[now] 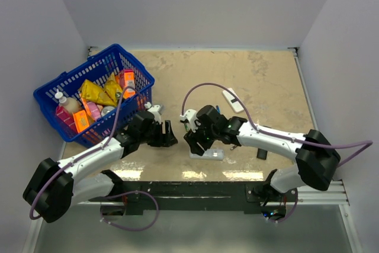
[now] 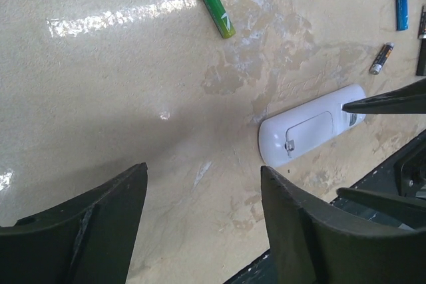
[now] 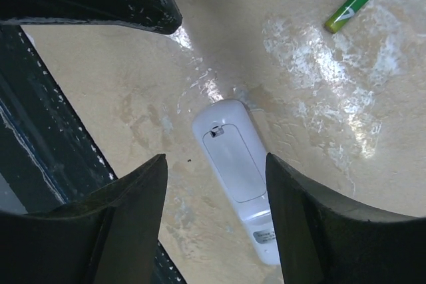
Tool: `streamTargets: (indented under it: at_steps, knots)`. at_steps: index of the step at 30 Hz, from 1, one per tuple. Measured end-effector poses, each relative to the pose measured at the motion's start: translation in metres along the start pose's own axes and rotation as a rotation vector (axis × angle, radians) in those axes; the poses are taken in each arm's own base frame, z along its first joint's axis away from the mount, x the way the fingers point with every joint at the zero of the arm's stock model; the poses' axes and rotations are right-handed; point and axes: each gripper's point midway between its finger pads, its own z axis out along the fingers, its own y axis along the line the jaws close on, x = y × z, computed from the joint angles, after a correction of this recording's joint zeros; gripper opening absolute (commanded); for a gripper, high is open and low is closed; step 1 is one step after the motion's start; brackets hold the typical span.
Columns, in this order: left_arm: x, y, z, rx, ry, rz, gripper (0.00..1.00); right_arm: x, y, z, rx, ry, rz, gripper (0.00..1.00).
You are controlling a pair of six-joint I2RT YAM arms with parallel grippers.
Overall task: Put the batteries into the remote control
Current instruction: Load the battery cover into the remote control.
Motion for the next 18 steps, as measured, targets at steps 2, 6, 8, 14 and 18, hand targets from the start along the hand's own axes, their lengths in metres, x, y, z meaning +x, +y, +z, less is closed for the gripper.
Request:
streamTargets:
  at_steps: [2, 6, 8, 14, 18]
  knots:
    - [0.000, -0.001, 0.000, 0.004, 0.003, 0.003, 0.74, 0.005, 0.000, 0.005, 0.000, 0.020, 0.024, 0.63]
    - [0.000, -0.001, 0.000, 0.005, 0.003, 0.006, 0.74, 0.014, -0.002, 0.016, 0.007, 0.059, 0.057, 0.62]
    - [0.000, -0.001, -0.001, 0.006, 0.002, 0.007, 0.74, 0.017, -0.004, 0.020, 0.012, 0.072, 0.064, 0.62]
    - [-0.001, -0.002, -0.003, 0.010, -0.005, 0.010, 0.74, 0.024, -0.009, 0.029, 0.033, 0.097, 0.075, 0.56]
    - [-0.001, -0.002, -0.003, 0.010, -0.005, 0.012, 0.74, 0.029, -0.010, 0.032, 0.041, 0.115, 0.088, 0.51]
